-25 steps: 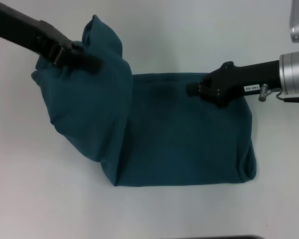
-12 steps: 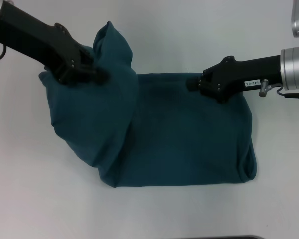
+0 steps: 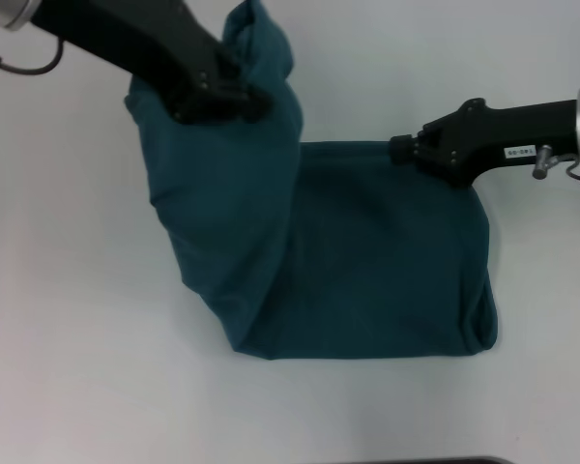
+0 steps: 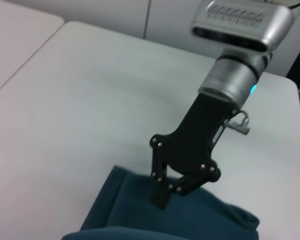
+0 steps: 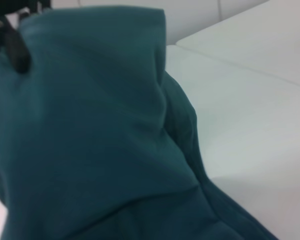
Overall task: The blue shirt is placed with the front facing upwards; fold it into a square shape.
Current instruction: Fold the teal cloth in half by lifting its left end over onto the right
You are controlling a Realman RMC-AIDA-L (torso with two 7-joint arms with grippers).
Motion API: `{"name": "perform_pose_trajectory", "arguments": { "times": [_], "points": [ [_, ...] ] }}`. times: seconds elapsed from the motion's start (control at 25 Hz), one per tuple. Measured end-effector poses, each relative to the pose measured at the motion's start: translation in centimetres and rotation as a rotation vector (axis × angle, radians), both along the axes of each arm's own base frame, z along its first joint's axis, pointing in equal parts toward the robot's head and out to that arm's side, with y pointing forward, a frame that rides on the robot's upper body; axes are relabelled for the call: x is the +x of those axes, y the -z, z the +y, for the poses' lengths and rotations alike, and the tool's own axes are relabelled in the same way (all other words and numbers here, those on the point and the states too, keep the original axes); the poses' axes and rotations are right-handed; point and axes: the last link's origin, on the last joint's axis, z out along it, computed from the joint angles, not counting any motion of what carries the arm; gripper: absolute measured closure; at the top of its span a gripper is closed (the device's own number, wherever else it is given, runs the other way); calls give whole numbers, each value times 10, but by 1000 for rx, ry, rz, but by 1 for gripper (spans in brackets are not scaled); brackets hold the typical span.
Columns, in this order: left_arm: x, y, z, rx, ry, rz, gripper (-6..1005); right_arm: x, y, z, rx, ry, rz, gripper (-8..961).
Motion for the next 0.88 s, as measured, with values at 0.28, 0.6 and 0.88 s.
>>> {"name": "perform_pose_trajectory", "arguments": {
  "times": [0.28, 0.6, 0.88],
  "points": [
    [33, 13, -5, -29, 64, 28, 912, 13, -5, -4, 13, 31, -28, 940],
    [62, 60, 2, -12, 70, 50, 912, 18, -4, -5, 19, 44, -49, 939],
    [68, 92, 3, -12, 46, 90, 886, 20, -5, -5, 32, 52, -54, 940]
  ]
}}
